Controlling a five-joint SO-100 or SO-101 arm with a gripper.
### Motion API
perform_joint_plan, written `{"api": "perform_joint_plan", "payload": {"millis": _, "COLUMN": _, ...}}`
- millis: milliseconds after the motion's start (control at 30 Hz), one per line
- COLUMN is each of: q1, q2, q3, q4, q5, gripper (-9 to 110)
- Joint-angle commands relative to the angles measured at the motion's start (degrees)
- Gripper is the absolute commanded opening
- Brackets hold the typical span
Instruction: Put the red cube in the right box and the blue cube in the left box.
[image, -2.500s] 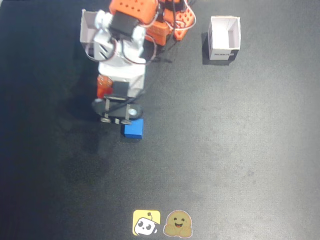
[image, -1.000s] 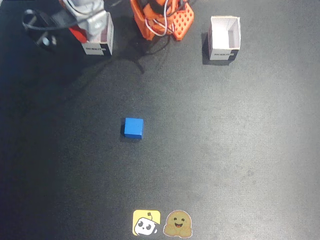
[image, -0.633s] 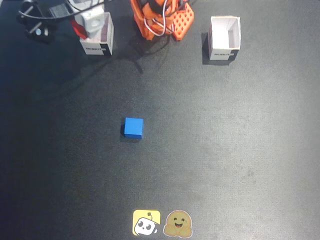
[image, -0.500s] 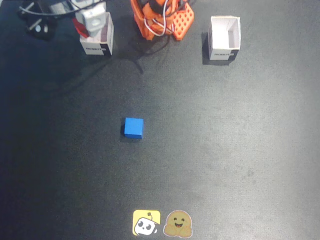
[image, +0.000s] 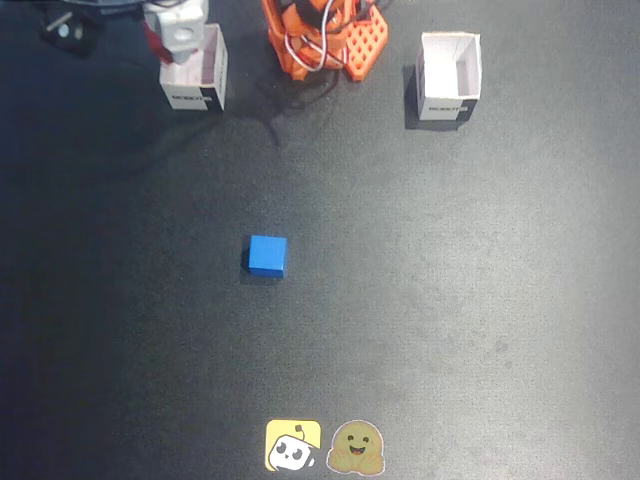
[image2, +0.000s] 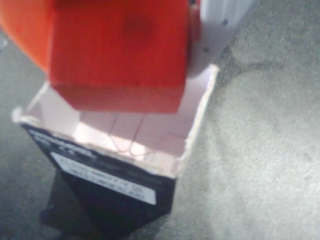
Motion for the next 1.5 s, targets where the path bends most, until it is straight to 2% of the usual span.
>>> {"api": "perform_joint_plan", "payload": {"millis": 0, "q1": 0.79, "q2": 1.58, "q3": -0.09, "q4": -0.97, "q5": 1.05, "gripper": 14}}
{"api": "perform_joint_plan", "payload": {"millis": 600, "q1": 0.70, "q2": 5.54, "q3": 1.67, "q4": -2.20, "q5": -0.26, "gripper": 20}}
{"api": "perform_joint_plan", "payload": {"millis": 867, "q1": 0.18, "q2": 6.15, "q3": 4.92, "q4": -7.65, "q5": -4.57, "gripper": 0}}
{"api": "perform_joint_plan", "payload": {"millis": 1033, "q1": -5.89, "q2": 6.59, "q3": 5.27, "q4": -8.96, "q5": -5.71, "gripper": 0}}
{"api": "perform_joint_plan", "payload": {"millis": 1233, "q1": -14.59, "q2": 12.13, "q3": 5.54, "q4": -8.53, "q5": -11.95, "gripper": 0}}
{"api": "perform_joint_plan", "payload": {"millis": 1367, "q1": -23.47, "q2": 20.57, "q3": 7.21, "q4": -7.65, "q5": -16.00, "gripper": 0}}
{"api": "perform_joint_plan", "payload": {"millis": 1467, "q1": -31.99, "q2": 27.25, "q3": 8.96, "q4": -6.50, "q5": -15.38, "gripper": 0}}
